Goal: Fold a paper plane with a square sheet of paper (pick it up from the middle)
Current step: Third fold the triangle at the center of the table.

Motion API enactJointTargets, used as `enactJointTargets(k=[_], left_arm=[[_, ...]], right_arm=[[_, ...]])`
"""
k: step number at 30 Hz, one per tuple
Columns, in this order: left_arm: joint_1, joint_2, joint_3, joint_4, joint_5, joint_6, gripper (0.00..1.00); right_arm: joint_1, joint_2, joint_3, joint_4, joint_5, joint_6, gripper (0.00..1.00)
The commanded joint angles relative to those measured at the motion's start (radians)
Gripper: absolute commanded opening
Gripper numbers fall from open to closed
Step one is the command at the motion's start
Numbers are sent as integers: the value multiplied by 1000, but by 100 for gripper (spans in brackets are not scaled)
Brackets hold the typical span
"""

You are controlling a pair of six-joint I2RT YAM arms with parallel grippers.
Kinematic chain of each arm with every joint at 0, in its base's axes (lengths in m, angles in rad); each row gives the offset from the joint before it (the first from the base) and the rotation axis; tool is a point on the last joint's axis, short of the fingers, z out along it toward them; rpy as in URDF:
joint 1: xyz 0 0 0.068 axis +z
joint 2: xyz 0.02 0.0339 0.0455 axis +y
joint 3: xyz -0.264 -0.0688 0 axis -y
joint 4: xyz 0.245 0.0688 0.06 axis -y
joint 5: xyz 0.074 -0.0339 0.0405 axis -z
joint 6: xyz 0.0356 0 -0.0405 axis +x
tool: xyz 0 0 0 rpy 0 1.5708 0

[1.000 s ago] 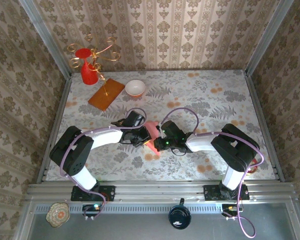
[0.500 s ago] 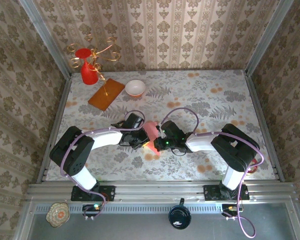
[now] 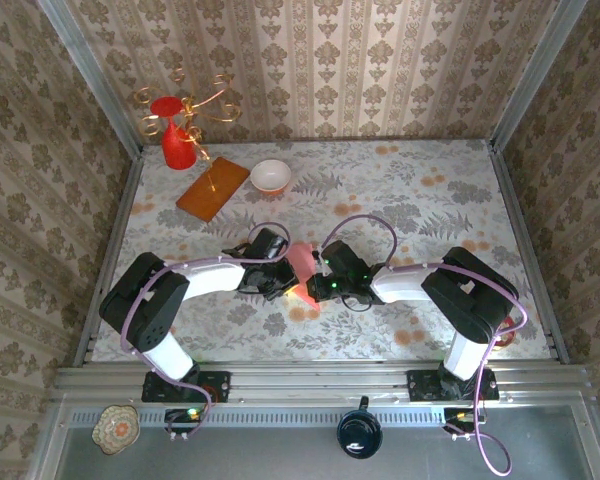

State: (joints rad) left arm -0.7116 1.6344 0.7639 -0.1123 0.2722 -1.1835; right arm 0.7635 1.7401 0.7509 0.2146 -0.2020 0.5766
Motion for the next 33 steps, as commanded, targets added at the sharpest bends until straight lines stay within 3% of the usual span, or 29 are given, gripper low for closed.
enactJointTargets(k=[1, 5, 11, 16, 23, 33], left_arm=[[9, 34, -34, -26, -33, -6, 12], [21, 42, -33, -20, -31, 6, 11], [40, 67, -2, -20, -16, 40, 10], [50, 82, 19, -40, -11, 62, 10], [52, 97, 17, -49, -8, 65, 10], [52, 105, 12, -52, -2, 73, 10]], right_arm=[[-8, -35, 30, -124, 33, 31, 24], [-40, -121, 51, -213, 67, 56, 41], [-131, -223, 58, -335, 55, 99, 53], [-127, -233, 54, -300, -71, 66, 39], [-61, -102, 137, -299, -182, 37, 17], [-41, 41, 221, -329, -236, 17, 8]])
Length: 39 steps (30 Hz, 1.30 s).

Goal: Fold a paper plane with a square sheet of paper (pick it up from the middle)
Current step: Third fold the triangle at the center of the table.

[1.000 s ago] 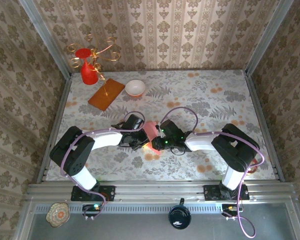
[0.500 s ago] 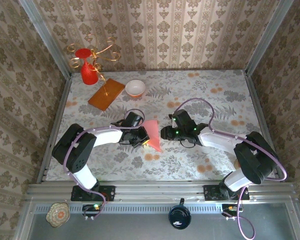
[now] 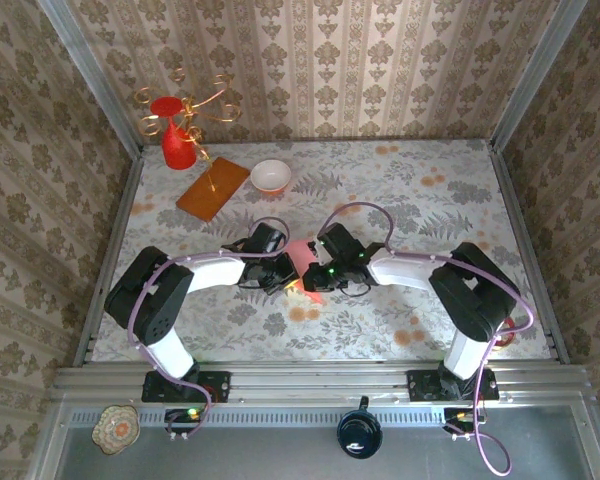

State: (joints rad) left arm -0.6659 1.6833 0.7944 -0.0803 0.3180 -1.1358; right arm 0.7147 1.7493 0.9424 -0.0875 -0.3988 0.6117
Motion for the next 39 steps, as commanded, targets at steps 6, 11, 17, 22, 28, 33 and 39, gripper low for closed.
enactJointTargets(k=[6, 11, 17, 22, 28, 33, 39], left_arm=[[6, 67, -14, -94, -48, 25, 10], [8, 72, -15, -102, -54, 23, 9], [11, 75, -14, -108, -54, 27, 9], [14, 78, -16, -110, -54, 30, 9], [17, 79, -21, -115, -58, 31, 9], [24, 81, -31, -116, -63, 34, 9], [34, 82, -43, -116, -68, 40, 8]], right_arm=[[11, 69, 52, -48, -29, -27, 7], [10, 79, 49, -76, 6, -43, 6], [10, 91, 53, -105, 34, -53, 6], [9, 107, 58, -118, 43, -53, 6], [9, 114, 51, -139, 49, -63, 6], [4, 96, 18, -165, 32, -81, 6], [-14, 12, -100, -166, -29, -76, 7]])
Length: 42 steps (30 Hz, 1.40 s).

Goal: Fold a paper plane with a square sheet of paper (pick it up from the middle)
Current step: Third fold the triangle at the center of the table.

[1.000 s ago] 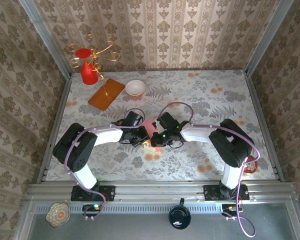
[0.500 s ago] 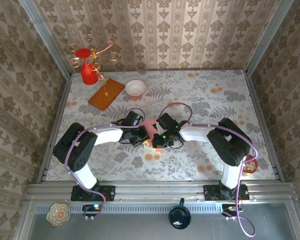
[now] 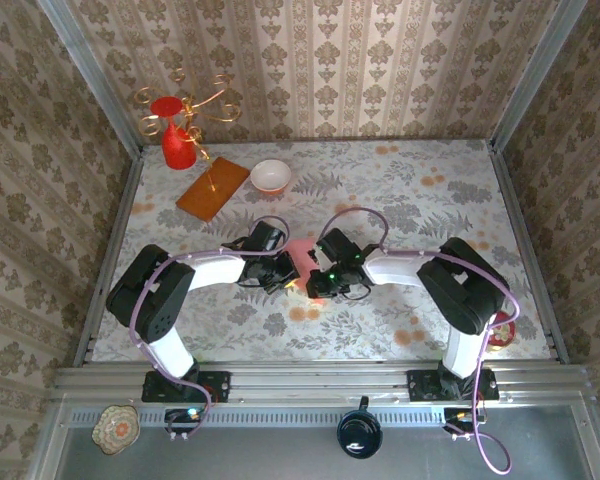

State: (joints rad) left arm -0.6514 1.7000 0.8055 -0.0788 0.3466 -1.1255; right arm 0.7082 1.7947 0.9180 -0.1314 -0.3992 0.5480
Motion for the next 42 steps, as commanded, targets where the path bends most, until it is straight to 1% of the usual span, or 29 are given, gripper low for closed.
enactJointTargets(k=[1, 6, 10, 13, 17, 23, 28, 31, 37, 42], left_arm=[[21, 65, -54, -118, -96, 32, 8], [21, 58, -46, -121, -91, 42, 8], [22, 57, -30, -124, -78, 53, 8], [19, 50, -22, -125, -75, 56, 8], [19, 43, -20, -124, -71, 56, 8], [18, 40, -15, -121, -61, 58, 8], [17, 36, -8, -115, -54, 59, 8], [15, 10, -11, -96, -54, 62, 8], [0, -95, 53, -148, -90, 157, 8], [-27, -118, 55, -117, -55, 200, 9]], right_arm=[[-10, -49, -96, -121, -31, -3, 7], [-19, -141, -192, -127, -25, 33, 7], [-24, -213, -179, -146, 5, 27, 8], [-23, -248, -154, -96, 11, 41, 9], [-16, -197, -109, -31, -15, 68, 9], [-7, -90, -26, -16, -12, 72, 6], [-7, -27, 23, -36, -7, 66, 5], [-7, 6, 27, -54, 16, 67, 4], [-7, 42, 18, -91, 54, 72, 2], [-7, 52, 13, -107, 58, 78, 1]])
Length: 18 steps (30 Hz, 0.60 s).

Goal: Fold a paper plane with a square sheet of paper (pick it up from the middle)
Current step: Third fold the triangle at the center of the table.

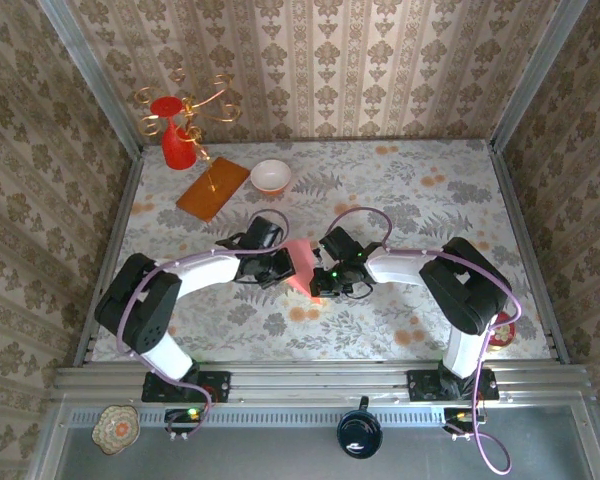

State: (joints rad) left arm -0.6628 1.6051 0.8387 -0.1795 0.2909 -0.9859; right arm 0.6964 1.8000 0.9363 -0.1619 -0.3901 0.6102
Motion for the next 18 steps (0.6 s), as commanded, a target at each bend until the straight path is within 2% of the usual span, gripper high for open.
enactJointTargets(k=[1, 6, 13, 18], left_arm=[[-24, -18, 20, -9, 11, 64, 9], [-65, 25, 16, 25, 47, 65, 8], [-75, 94, 5, 115, 124, 59, 8], [-76, 110, -32, 158, 120, 46, 8]], right_arm=[[5, 47, -4, -82, 51, 17, 1], [5, 52, -2, -90, 52, 23, 0], [5, 60, -5, -92, 49, 32, 0], [5, 59, -10, -96, 51, 45, 0]])
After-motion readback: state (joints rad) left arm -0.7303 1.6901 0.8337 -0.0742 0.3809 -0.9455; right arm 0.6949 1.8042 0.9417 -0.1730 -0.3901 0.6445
